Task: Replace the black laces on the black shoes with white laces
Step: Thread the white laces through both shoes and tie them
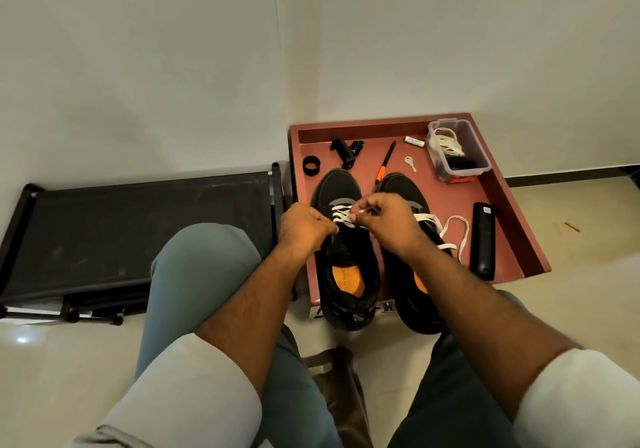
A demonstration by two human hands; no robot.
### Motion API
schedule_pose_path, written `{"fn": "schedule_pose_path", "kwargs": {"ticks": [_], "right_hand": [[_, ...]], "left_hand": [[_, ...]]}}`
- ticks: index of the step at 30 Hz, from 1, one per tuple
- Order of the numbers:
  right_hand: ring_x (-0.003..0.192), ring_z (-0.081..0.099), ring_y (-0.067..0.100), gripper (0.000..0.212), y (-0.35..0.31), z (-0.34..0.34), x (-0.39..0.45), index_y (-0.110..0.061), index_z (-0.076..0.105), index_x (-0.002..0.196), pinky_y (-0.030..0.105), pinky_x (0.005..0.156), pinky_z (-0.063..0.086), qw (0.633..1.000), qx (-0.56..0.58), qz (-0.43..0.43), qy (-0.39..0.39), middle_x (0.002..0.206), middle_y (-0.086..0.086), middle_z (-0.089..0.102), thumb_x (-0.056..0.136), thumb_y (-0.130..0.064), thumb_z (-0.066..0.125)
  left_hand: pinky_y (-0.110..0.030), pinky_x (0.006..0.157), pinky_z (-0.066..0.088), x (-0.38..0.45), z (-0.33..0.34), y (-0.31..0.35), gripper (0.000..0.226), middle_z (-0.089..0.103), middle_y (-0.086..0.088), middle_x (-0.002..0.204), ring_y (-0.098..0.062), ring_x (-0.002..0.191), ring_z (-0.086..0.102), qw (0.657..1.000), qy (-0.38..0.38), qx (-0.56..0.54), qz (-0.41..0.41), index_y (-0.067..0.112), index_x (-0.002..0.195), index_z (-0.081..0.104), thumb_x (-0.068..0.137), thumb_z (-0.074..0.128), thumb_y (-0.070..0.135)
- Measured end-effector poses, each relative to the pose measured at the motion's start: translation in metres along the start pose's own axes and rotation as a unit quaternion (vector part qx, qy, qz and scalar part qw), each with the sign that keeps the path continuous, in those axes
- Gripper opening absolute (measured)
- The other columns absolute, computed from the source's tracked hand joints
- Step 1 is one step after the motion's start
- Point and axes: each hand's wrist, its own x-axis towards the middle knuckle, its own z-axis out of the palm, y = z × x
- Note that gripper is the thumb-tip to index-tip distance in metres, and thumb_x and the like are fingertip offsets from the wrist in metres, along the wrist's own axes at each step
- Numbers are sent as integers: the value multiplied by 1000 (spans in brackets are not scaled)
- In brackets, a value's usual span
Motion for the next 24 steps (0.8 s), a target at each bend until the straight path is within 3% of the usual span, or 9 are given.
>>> {"fn": "schedule_pose_path", "kwargs": {"ticks": [4, 10, 17, 24], "right_hand": [[77, 60, 4, 12, 11, 19, -5, -18, 68, 80, 13, 66, 42, 999, -42, 3, -5, 79, -9, 65, 88, -11, 64], [84, 59, 8, 8, 14, 31, -7, -15, 64, 86, 18, 73, 43, 999, -44, 2, 27, 85, -8, 64, 90, -11, 60], [84, 65, 12, 21, 20, 43, -10, -21, 66, 88, 26, 79, 53, 992, 93, 40, 74, 84, -3, 68, 84, 0, 65], [68, 60, 6, 16, 20, 42, -11, -13, 61, 89, 19, 65, 48, 989, 120, 44, 75, 70, -5, 62, 82, 0, 68]], "left_hand": [[-32, 58, 54, -1, -8, 3, 10, 59, -17, 71, -19, 53, 53, 995, -40, -77, -53, -7, 90, 71, 81, 71, -1], [-36, 68, 57, 5, -13, 5, 11, 66, -18, 84, -29, 80, 60, 987, -75, -111, -90, -2, 93, 69, 84, 65, -7], [-36, 70, 57, 7, -12, 3, 15, 67, -12, 80, -25, 80, 63, 986, -73, -121, -94, -2, 97, 69, 85, 63, -9], [-35, 67, 57, 9, -11, 2, 13, 67, -17, 84, -28, 79, 59, 986, -73, -122, -89, -3, 95, 68, 85, 62, -9]]}}
